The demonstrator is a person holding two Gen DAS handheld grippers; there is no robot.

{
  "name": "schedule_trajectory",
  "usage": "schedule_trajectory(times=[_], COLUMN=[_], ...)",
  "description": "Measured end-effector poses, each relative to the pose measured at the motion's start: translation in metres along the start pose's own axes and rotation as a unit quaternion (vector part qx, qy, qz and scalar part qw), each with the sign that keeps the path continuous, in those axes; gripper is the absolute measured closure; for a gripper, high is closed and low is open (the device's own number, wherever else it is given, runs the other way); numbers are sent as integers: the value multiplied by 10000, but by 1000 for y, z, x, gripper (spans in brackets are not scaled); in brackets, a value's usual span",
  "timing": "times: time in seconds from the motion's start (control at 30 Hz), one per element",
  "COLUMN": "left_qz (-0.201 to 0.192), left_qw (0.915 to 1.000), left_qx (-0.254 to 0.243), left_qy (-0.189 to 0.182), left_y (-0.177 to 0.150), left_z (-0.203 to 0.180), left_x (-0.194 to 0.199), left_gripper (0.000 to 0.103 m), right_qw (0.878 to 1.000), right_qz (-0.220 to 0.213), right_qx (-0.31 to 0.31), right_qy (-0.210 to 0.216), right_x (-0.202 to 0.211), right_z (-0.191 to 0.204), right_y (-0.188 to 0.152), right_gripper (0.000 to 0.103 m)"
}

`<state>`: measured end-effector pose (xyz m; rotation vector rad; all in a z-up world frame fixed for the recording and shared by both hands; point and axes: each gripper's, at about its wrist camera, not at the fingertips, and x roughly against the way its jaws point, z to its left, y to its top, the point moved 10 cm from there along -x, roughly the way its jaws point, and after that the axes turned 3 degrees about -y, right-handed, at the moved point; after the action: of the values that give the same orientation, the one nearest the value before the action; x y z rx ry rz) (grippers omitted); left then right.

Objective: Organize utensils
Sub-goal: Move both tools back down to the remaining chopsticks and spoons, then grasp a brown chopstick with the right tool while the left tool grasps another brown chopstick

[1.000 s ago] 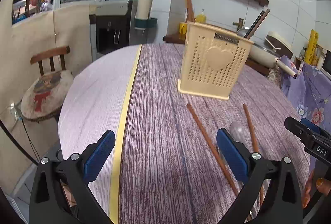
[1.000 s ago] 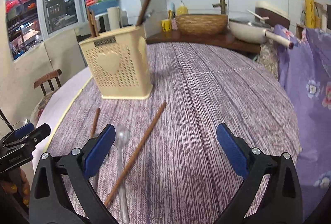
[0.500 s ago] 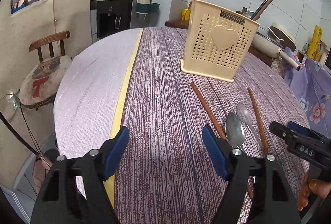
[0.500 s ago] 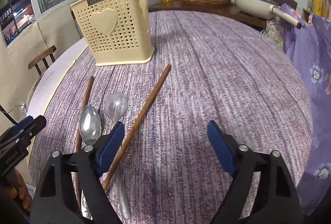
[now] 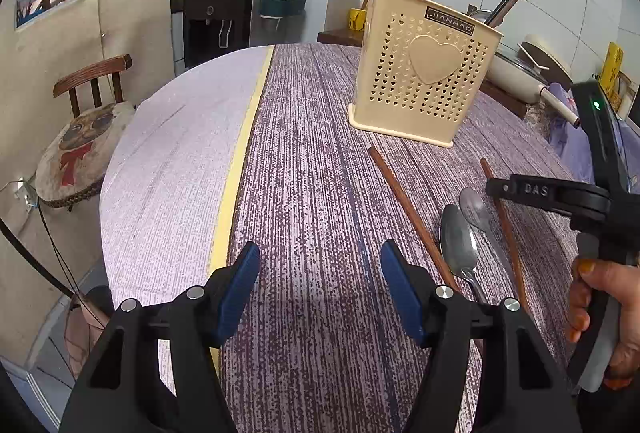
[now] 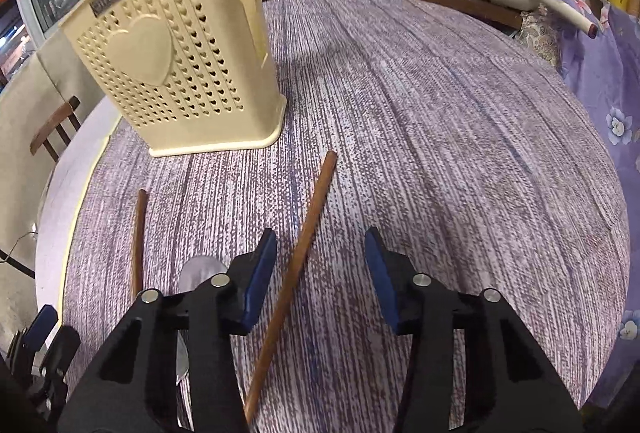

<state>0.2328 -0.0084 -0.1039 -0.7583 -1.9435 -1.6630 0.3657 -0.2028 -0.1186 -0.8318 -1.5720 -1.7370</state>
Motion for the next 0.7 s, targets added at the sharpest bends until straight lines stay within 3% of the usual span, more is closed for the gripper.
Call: schedule_trajectory(times=[0.17, 0.33, 0.5, 0.7], left_qz=[45, 210, 395, 885], left_qw=[9999, 9994, 9983, 9948], left_qx=[-122, -108, -290, -123], left_qy=[-5, -236, -330, -490], left_y=[4, 25, 45, 40], left_z=[-6, -17, -36, -46], left_x=[-6, -18, -40, -70], left_gripper=[41, 51, 52, 61], right_qw=[9995, 9988, 9991, 9990], right_qz=[21, 33, 112, 136], right_qx=[270, 482, 394, 325], right_qy=[-146, -122, 92, 266], right_x=[-9, -11, -9, -6], right_z=[13, 17, 10, 5], right_y=[7, 11, 8, 6], right_gripper=[68, 89, 95, 95])
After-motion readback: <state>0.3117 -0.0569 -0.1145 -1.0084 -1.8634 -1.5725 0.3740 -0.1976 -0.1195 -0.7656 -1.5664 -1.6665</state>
